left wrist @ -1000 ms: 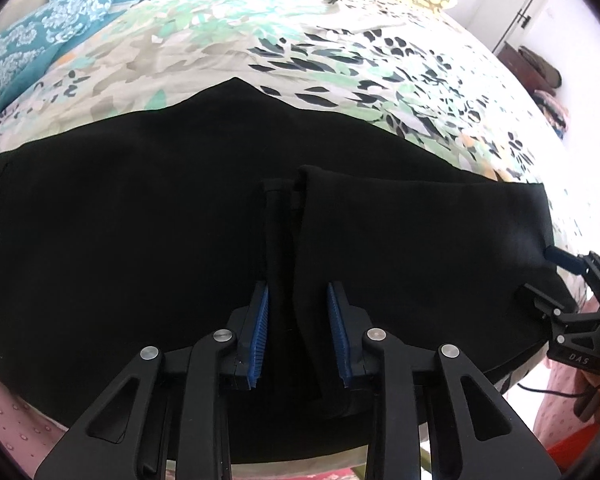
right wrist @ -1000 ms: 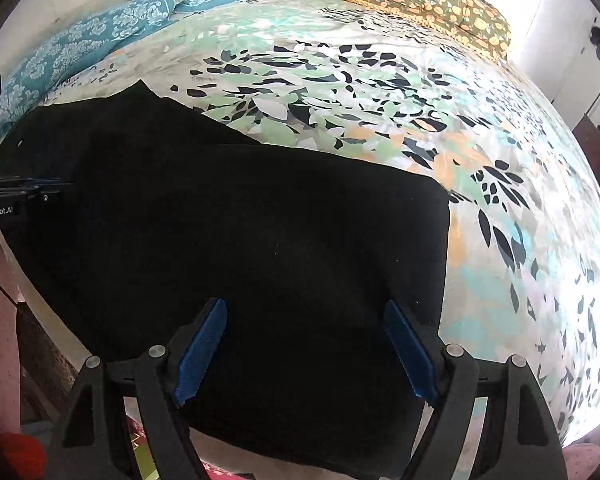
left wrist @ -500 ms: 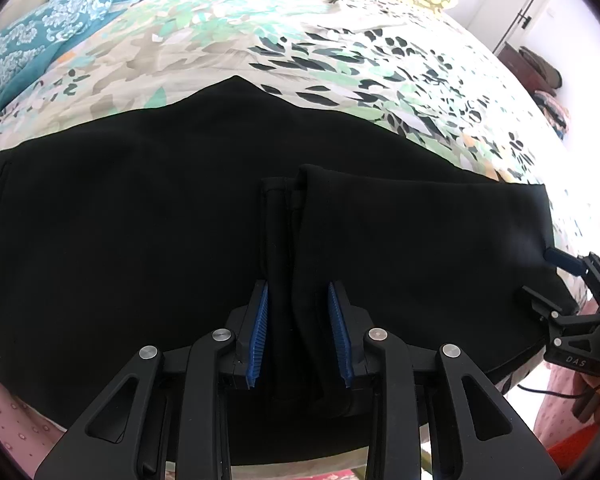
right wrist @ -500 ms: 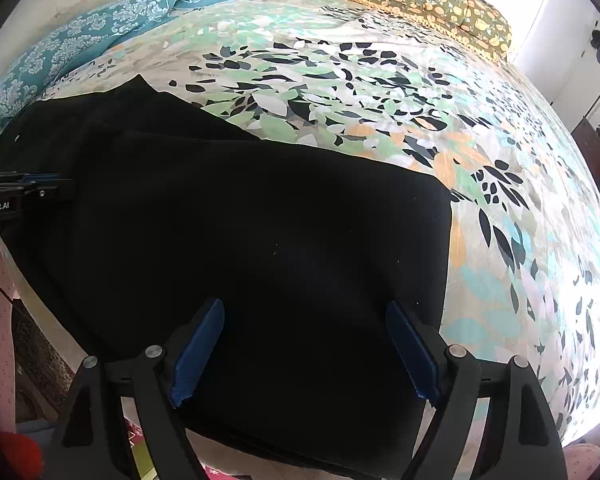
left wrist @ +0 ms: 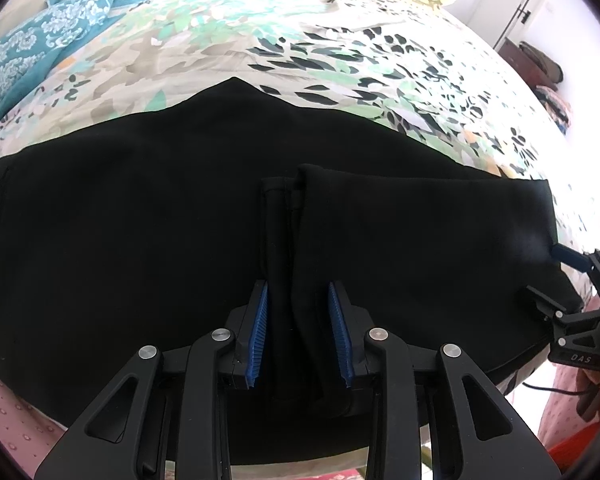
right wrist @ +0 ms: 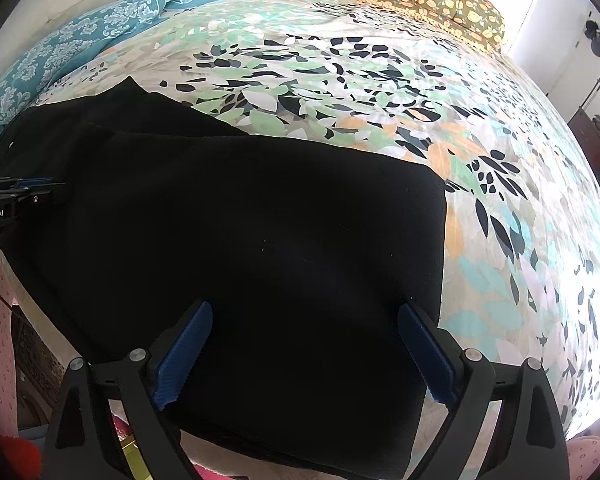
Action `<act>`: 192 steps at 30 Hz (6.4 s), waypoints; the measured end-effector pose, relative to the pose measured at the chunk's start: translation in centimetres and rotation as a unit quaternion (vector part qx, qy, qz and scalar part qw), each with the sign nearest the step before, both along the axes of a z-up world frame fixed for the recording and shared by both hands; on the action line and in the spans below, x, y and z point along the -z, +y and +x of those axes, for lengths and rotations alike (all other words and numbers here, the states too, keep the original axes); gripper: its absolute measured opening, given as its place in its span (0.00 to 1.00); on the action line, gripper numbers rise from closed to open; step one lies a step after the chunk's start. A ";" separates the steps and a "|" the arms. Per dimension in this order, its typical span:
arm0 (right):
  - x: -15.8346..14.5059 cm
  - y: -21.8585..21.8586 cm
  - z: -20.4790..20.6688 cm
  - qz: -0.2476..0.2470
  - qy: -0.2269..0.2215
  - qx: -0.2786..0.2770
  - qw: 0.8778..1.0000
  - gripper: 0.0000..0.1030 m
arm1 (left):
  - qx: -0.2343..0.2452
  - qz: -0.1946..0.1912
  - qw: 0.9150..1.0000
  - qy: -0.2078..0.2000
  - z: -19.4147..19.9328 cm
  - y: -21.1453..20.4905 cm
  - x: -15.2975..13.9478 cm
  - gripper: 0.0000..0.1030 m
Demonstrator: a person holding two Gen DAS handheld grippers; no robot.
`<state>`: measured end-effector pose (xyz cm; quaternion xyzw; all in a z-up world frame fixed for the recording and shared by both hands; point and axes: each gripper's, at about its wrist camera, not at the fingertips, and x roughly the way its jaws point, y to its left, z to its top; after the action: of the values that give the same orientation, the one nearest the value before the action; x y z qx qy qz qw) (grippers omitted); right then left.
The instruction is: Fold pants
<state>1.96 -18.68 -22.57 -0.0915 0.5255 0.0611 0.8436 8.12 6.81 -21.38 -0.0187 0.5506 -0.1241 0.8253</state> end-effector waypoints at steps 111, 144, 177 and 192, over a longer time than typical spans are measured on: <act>-5.3 -2.4 -0.4 0.023 -0.088 0.068 0.994 1.00 | -0.195 -0.045 0.979 -0.033 5.6 21.1 -7.0 0.82; -8.0 -7.6 -0.6 0.133 -0.125 0.123 0.976 1.00 | 0.004 -0.237 0.971 0.017 3.4 3.2 -13.5 0.08; -3.1 3.7 1.3 0.414 0.061 -0.156 0.895 0.92 | -0.115 -0.086 0.982 -0.119 -1.3 8.1 -6.6 0.75; 1.4 3.2 4.7 0.454 0.172 -0.067 0.872 0.55 | -0.140 -0.085 0.980 -0.112 -0.9 8.7 -6.0 0.75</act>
<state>6.68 -15.46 -23.98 0.2788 0.5688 0.3645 0.6826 7.19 15.56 -15.36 -0.1517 0.4343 -0.0552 0.8862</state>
